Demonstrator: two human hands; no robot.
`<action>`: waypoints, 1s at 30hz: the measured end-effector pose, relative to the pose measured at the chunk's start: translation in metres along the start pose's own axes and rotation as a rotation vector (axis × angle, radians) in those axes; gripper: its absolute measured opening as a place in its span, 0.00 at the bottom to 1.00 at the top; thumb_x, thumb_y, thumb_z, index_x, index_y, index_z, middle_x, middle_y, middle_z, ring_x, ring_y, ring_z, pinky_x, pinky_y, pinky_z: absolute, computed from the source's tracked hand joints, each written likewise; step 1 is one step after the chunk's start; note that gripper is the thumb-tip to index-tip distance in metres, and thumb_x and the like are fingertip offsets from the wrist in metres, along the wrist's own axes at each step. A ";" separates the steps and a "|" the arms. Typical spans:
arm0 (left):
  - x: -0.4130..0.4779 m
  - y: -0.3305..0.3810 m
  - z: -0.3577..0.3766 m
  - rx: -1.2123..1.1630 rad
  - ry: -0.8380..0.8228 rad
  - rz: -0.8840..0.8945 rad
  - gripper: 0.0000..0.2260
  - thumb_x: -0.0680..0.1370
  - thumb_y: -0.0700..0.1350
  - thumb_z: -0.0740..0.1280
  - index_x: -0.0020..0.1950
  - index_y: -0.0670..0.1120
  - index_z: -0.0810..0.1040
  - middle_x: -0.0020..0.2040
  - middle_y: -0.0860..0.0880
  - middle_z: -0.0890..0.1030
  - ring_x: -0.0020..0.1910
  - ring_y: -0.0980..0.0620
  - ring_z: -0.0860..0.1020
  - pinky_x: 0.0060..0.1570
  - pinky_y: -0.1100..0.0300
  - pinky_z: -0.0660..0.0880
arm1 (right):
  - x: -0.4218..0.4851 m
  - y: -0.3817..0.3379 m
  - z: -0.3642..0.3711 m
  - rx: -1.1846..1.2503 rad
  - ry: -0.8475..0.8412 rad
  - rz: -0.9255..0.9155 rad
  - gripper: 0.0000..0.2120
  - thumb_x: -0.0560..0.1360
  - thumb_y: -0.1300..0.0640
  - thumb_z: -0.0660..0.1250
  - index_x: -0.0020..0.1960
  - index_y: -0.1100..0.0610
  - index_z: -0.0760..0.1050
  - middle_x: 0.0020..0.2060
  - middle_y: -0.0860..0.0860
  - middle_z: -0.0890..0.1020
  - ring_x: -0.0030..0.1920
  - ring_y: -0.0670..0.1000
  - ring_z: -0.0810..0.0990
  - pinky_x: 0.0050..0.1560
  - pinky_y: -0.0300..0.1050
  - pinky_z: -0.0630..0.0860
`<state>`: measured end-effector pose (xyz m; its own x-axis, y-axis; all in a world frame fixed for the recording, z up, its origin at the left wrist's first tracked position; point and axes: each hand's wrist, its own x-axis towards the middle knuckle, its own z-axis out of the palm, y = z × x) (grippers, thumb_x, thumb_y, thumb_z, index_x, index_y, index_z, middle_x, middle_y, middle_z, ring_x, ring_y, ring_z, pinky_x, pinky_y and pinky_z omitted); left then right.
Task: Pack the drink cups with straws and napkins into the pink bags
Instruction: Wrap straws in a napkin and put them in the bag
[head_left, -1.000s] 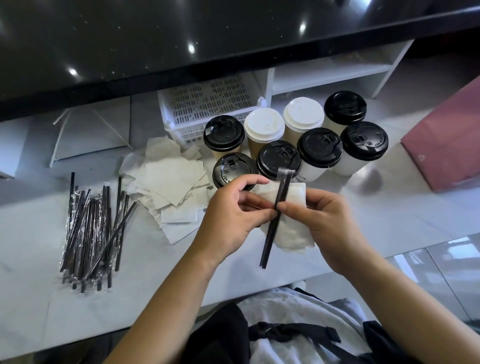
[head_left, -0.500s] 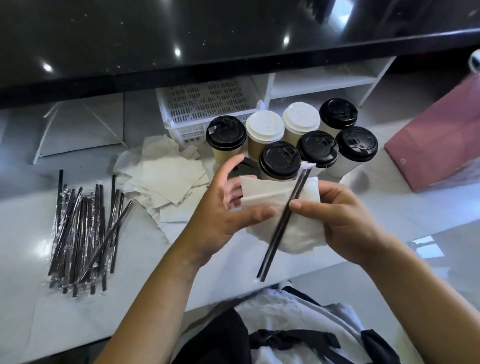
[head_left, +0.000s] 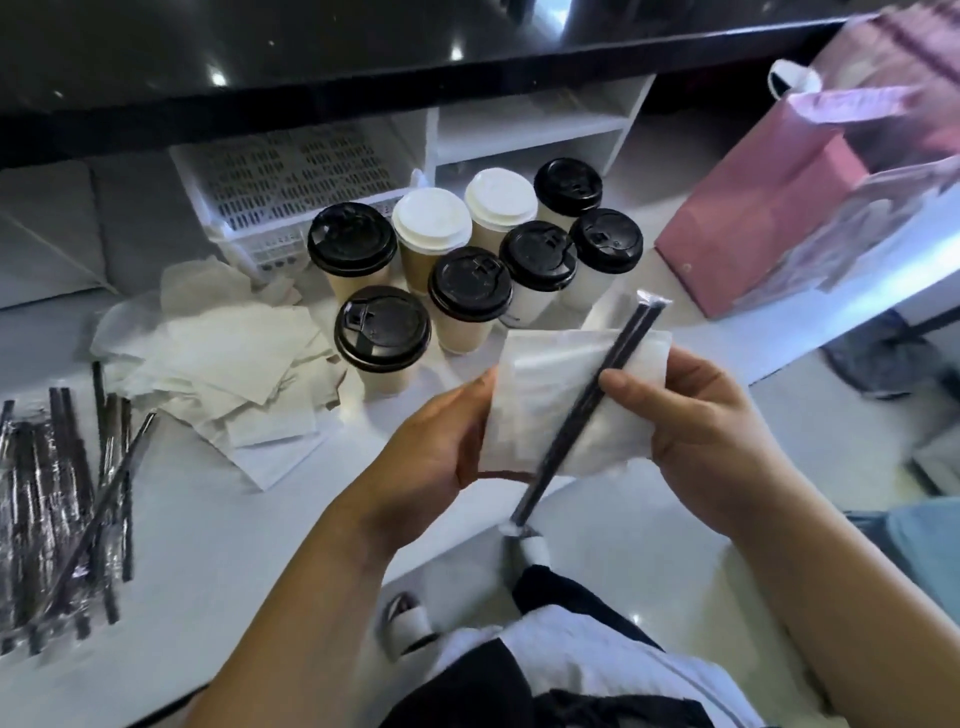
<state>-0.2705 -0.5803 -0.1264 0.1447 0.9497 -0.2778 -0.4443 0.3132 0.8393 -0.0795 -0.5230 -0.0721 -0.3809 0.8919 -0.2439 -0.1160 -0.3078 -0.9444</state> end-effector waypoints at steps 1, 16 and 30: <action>0.000 -0.002 0.005 -0.027 -0.003 -0.025 0.19 0.79 0.54 0.58 0.61 0.50 0.83 0.59 0.44 0.84 0.56 0.44 0.83 0.48 0.50 0.80 | -0.002 -0.002 -0.007 0.015 0.021 0.008 0.09 0.65 0.59 0.73 0.44 0.58 0.86 0.42 0.57 0.86 0.40 0.54 0.86 0.38 0.46 0.82; 0.103 -0.024 0.155 0.324 0.079 0.139 0.14 0.68 0.39 0.78 0.48 0.48 0.77 0.45 0.46 0.82 0.43 0.48 0.78 0.47 0.55 0.79 | 0.027 -0.038 -0.163 -0.042 -0.065 0.052 0.05 0.68 0.60 0.73 0.42 0.59 0.85 0.38 0.56 0.85 0.37 0.54 0.82 0.37 0.45 0.78; 0.206 -0.018 0.284 0.526 0.145 0.408 0.18 0.70 0.42 0.78 0.53 0.55 0.76 0.44 0.49 0.81 0.44 0.47 0.80 0.40 0.56 0.78 | 0.050 -0.101 -0.300 0.024 -0.033 -0.161 0.07 0.68 0.61 0.73 0.45 0.59 0.86 0.38 0.58 0.85 0.39 0.55 0.83 0.40 0.48 0.80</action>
<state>0.0189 -0.3903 -0.0661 -0.0790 0.9937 0.0800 0.0562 -0.0757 0.9955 0.1884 -0.3477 -0.0547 -0.3857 0.9190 -0.0820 -0.1996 -0.1699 -0.9650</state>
